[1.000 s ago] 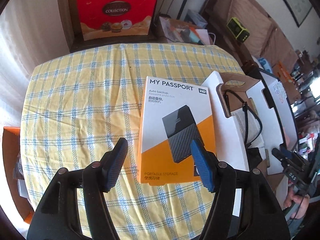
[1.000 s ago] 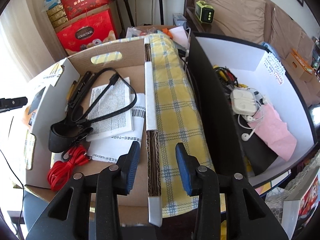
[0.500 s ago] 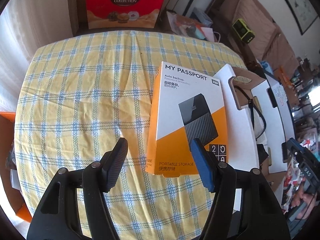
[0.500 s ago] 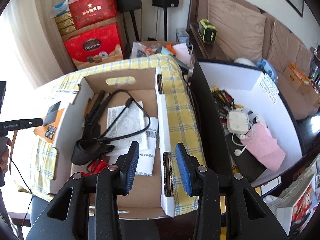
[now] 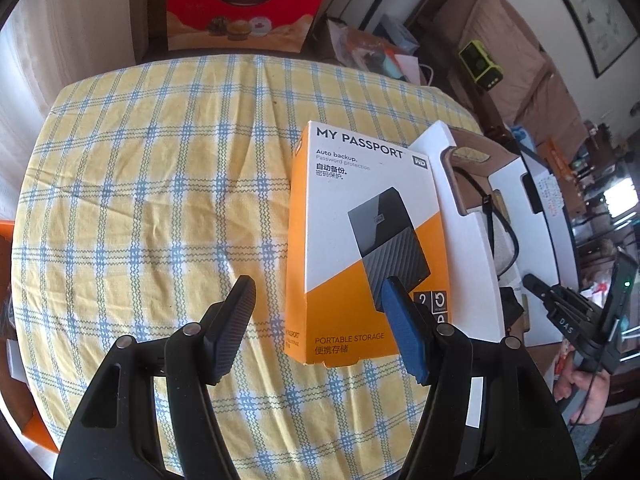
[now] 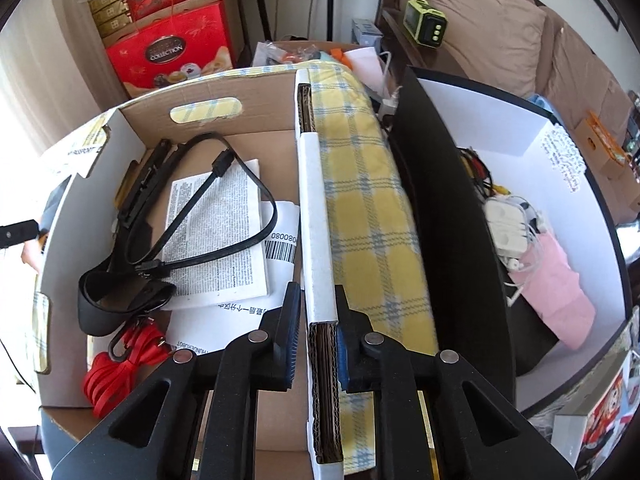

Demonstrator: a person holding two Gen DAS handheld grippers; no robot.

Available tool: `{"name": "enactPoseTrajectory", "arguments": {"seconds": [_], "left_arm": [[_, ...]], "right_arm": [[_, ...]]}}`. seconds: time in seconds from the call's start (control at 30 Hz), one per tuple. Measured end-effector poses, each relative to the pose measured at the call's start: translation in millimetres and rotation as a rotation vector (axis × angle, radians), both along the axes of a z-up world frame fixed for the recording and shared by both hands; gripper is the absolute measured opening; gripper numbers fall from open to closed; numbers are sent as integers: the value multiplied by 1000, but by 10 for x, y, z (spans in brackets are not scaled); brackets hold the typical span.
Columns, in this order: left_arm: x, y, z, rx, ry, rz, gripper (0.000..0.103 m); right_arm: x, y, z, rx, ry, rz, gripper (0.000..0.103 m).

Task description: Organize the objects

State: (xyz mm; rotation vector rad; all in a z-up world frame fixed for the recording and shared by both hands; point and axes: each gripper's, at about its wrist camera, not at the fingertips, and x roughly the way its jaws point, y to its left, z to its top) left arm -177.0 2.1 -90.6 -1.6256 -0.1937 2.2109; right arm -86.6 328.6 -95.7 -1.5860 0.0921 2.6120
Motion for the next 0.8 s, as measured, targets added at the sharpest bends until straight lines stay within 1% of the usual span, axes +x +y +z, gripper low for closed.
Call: {"name": "enactPoseTrajectory", "arguments": {"seconds": [0.17,0.5,0.63,0.7,0.8], "left_arm": [[18,-89,-1,3,-1,6,62],[3,-403,0,3,-8,61,62],[-13,-438,-4,3,-11,73,62],[-11,-420,0,0,-9,71,62],[-6,-391,5,-2,-12,70,62]], "right_arm": [[-130,-188,2,19,1,39,14],[-316,-510,-10,36,12,104,14],[-360,-493,-65,27,1,103,10],[-359,-452,-98,3,-6,102,10],[-354,-439,-100,-3,0,103,10]]}}
